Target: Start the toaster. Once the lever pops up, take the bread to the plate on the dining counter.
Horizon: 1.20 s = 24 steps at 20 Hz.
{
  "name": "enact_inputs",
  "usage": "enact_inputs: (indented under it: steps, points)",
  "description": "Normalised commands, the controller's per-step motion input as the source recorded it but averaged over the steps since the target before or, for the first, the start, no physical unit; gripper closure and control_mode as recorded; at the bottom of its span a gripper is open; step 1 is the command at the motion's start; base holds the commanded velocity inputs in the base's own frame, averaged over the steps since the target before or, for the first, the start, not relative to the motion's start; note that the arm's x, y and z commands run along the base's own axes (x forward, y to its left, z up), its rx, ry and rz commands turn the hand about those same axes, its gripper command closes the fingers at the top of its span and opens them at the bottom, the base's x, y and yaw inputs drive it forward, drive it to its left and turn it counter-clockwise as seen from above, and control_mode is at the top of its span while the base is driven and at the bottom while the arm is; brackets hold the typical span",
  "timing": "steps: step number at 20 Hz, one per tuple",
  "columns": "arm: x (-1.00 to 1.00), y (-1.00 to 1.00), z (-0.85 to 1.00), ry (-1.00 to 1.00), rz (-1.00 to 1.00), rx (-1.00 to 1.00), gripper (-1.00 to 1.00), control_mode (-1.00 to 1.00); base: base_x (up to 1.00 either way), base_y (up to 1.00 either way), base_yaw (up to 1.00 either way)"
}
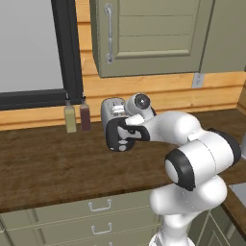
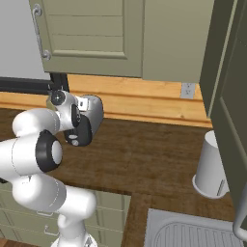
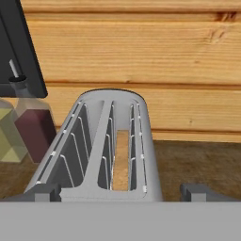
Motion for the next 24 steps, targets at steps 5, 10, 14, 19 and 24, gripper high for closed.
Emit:
enact_inputs:
  steps: [5,10,14,19,24]
  points:
    - [0.00,0.00,0.00,0.00,0.00,0.00,-1.00,-1.00,0.00,0.00,0.00]
    - [0.00,0.00,0.00,0.00,0.00,0.00,-1.00,-1.00,0.00,0.00,0.00]
    - [0.00,0.00,0.00,0.00,0.00,0.00,-1.00,-1.00,0.00,0.00,0.00]
    - [0.00,0.00,0.00,0.00,0.00,0.00,-1.00,-1.00,0.00,0.00,0.00]
    - [0.00,0.00,0.00,0.00,0.00,0.00,-1.00,-1.00,0.00,0.00,0.00]
